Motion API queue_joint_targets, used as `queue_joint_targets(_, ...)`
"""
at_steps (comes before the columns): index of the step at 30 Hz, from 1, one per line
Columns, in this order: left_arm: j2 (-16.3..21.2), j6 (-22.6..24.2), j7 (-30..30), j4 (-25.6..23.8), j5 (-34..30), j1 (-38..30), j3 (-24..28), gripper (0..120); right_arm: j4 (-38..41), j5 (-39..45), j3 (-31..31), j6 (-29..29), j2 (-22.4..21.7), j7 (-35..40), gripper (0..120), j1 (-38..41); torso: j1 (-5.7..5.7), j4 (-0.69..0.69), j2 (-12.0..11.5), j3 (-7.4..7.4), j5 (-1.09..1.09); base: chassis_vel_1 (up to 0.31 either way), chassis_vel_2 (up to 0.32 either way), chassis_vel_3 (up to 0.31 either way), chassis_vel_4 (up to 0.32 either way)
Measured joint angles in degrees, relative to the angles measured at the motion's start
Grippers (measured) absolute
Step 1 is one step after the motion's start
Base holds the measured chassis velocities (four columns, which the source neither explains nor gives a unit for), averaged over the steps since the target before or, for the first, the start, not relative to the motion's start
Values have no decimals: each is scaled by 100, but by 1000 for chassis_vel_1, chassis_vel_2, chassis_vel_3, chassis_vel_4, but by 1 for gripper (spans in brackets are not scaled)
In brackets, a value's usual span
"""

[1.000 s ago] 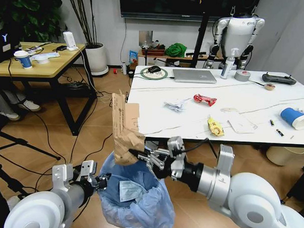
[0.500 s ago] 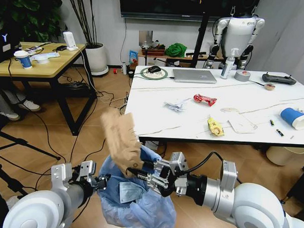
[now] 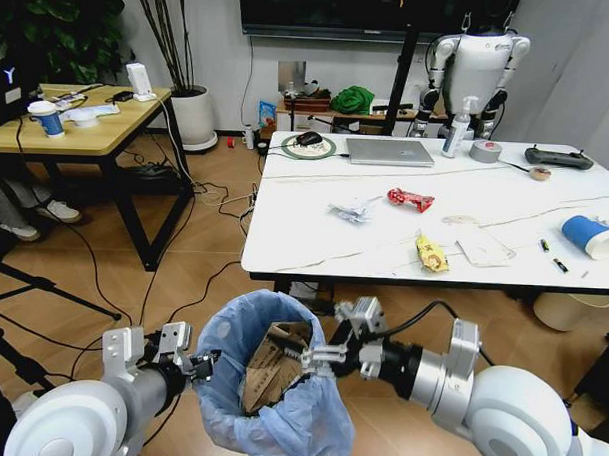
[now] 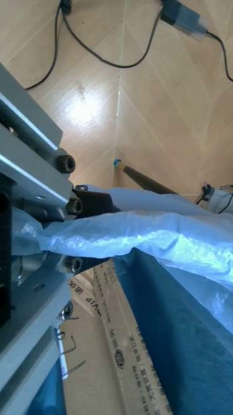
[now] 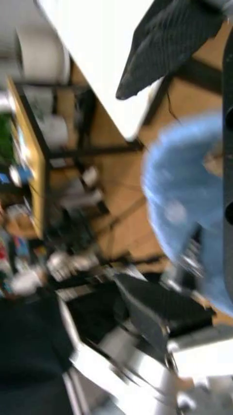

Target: Pick up the trash bin and place the trash from the table into it.

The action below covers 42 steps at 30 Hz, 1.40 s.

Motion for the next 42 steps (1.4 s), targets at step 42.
queue_joint_targets(42, -55, 0, 30, 0, 123, 231, 6, 0, -3397, 2301, -869, -891, 1620, 5485, 100, 3749, 0, -1, 0, 1, -1, 0, 0, 0, 0)
